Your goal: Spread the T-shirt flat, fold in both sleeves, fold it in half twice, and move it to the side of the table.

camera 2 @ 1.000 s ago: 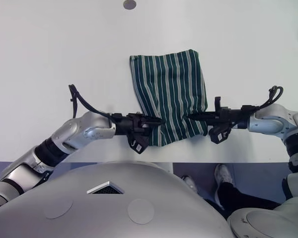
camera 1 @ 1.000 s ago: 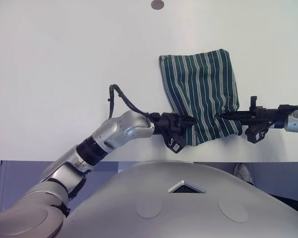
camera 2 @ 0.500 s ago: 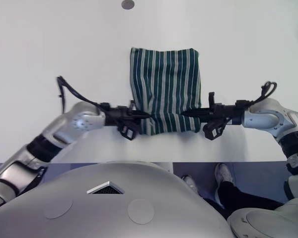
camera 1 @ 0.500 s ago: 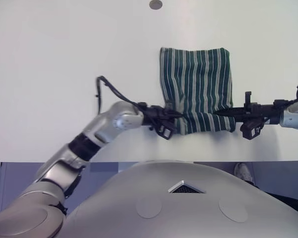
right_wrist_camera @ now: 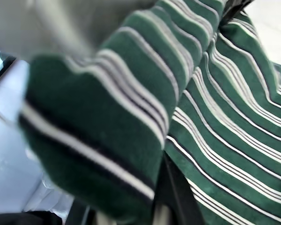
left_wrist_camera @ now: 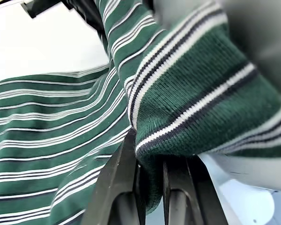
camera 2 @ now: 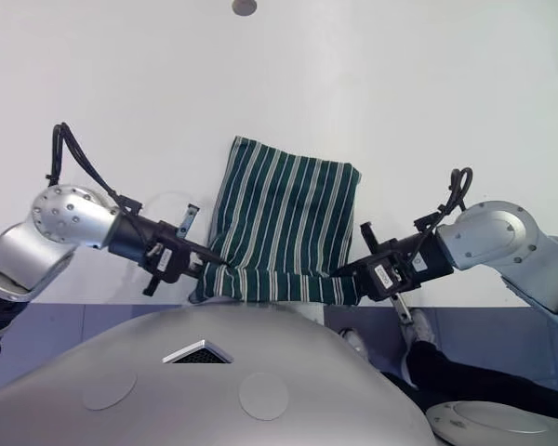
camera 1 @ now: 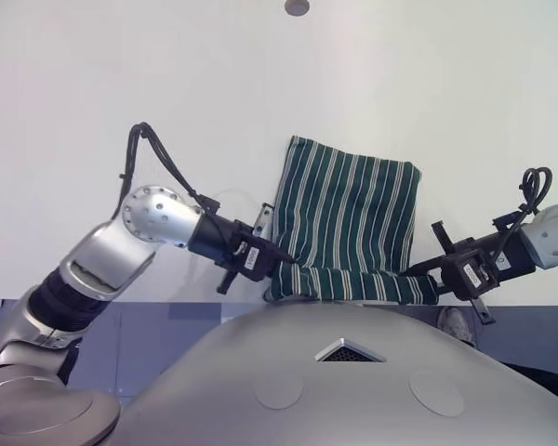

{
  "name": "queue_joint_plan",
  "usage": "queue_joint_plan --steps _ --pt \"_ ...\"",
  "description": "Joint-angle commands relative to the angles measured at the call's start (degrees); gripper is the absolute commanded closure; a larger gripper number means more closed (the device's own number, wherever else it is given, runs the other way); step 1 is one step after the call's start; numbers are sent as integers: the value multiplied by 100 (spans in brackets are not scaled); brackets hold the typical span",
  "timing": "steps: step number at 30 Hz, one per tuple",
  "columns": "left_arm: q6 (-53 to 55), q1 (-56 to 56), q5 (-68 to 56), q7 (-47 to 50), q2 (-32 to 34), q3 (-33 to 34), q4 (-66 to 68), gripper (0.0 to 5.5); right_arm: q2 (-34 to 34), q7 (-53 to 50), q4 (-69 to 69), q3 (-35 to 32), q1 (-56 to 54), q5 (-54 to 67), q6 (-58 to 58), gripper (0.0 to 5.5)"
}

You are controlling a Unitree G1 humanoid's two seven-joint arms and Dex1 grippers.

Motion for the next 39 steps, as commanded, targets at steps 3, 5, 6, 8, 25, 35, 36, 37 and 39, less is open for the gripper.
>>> queue_joint_plan --steps 3,5,6,8,25,35,36,37,39 --pt "1374 -1151 -328 -165 -107 117 785 528 234 -627 -383 -760 337 970 1577 517" --pt "1764 -1649 -107 -17 -428 -105 1272 529 584 -923 -283 -819 678 916 1792 517" --pt "1917 -1838 -10 53 -573 -193 1474 529 766 -1049 -246 -843 831 857 1879 517" --pt "2096 -2147 186 103 -799 -349 1859 529 1219 -1291 -108 -893 1111 796 2015 517" --pt "2909 -2978 96 327 -1690 57 2673 529 2516 -962 511 -2454 1076 1283 3295 517" --pt "2586 -3102 509 693 -2088 -80 3297 529 2979 -918 703 -2623 753 885 3793 517" --pt "2542 -3102 581 768 -2137 -98 3358 529 3013 -922 761 -2618 725 827 3802 517" --pt "2491 -3108 674 836 -2185 -123 3441 529 3047 -921 821 -2613 697 749 3811 517" --pt "2386 -3101 824 952 -2281 -173 3613 529 3121 -951 943 -2603 657 605 3849 517"
